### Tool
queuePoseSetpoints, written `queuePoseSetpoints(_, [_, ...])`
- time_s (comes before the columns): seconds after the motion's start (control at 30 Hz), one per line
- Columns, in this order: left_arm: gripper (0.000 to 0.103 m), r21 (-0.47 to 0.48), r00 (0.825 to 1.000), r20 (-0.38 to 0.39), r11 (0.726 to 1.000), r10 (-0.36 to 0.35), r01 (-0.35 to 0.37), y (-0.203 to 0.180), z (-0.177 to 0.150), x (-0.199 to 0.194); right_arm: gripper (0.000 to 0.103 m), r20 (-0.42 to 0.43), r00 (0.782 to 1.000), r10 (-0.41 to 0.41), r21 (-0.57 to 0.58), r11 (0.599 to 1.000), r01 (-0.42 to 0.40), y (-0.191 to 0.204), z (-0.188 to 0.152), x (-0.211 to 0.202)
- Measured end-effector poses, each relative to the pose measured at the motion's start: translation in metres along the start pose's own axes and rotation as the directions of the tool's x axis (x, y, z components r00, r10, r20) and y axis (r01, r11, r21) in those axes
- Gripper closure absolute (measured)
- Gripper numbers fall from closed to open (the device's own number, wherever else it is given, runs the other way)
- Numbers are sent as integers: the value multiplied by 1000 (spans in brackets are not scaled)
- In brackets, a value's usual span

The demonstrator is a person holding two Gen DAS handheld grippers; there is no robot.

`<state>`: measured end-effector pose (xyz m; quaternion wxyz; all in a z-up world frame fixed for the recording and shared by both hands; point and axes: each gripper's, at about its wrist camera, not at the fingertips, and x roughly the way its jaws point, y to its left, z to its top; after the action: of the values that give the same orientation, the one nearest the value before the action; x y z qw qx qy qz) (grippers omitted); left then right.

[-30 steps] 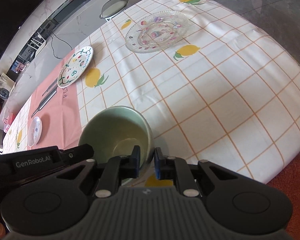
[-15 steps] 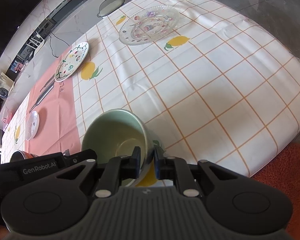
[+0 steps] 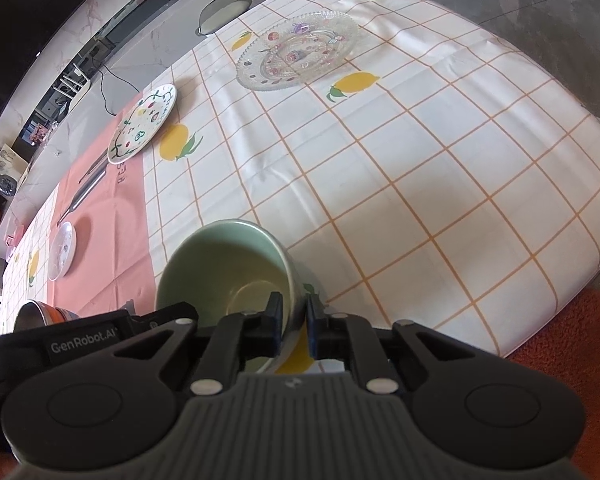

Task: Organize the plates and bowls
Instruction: 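Lift the pale green bowl with the left tool toward the stacked steel bowls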

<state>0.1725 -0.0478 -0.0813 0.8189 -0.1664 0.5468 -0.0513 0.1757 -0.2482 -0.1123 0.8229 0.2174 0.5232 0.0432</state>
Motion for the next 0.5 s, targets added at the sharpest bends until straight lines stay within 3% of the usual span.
queuePoseSetpoints(0.2, [95,4,999,41,1000,-15,15,-2,0,-19,94,-1,1000,19,11,1000,-19,1,0,-10])
queuePoseSetpoints(0.5, [95,0,987,158,1000,-27,27,3,1,-75,95,83,993,80,-38,996,-77,28,0,-49])
